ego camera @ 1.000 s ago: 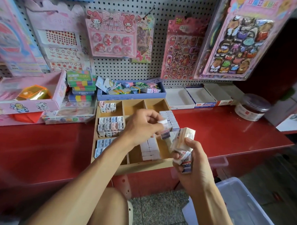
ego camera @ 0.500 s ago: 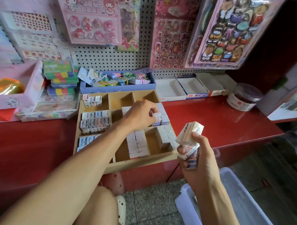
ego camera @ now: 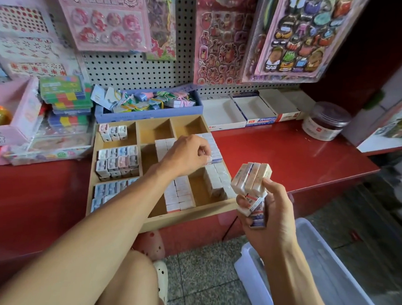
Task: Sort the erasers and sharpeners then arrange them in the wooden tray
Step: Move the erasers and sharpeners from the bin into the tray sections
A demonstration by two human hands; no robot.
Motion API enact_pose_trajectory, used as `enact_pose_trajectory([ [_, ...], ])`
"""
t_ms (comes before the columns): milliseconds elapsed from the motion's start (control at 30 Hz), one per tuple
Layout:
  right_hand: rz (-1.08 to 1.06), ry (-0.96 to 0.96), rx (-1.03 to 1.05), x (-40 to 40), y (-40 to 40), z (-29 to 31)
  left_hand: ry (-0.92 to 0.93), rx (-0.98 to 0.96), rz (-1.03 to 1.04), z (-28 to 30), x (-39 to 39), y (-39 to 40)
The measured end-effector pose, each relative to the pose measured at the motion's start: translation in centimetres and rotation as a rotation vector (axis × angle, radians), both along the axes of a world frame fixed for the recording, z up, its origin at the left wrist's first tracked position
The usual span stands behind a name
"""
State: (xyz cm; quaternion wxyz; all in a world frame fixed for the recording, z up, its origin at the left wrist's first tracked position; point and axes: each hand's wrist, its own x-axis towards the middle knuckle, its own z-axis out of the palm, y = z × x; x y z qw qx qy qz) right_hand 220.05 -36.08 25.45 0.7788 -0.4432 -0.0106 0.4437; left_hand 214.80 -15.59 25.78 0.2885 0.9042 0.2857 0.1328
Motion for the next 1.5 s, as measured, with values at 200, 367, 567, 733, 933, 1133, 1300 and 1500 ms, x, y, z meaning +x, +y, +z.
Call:
enact_pose_trajectory([
  [200,0.066,-0.016,0.045,0.1,0.1,-0.2,-0.037,0.250,0.056,1.0,-0.2,-1.0],
  [367,0.052,-0.016,0.051,-0.3,0.7,0.1,-0.266,-0.240,-0.142,3.1,-1.8,-3.9],
  [567,0.076,-0.123,0.004,-1.1,1.1,1.1,-0.246,-0.426,-0.246,3.8,-3.0,-4.6],
  [733,0.025,-0.055,-0.004,-1.6,1.1,1.7,-0.287,-0.506,-0.131,4.2,-3.3,-4.4],
  [933,-0.041,0.009,0.003,-1.7,2.8,2.1,-0.230,-0.553,0.062,3.8,-3.4,-3.6],
  [1133,-0.092,-0.026,-0.011,0.2,2.1,1.9,-0.003,-0.146,0.036,2.3,-5.1,-2.1],
  [1300,-0.065,-0.056,-0.053,0.2,1.8,0.9,0.306,0.153,-0.115,1.3,-4.0,-2.6],
  [1500,-0.066,-0.046,-0.043,0.3,1.2,0.8,0.443,0.373,-0.155,0.5,-2.3,-2.9],
])
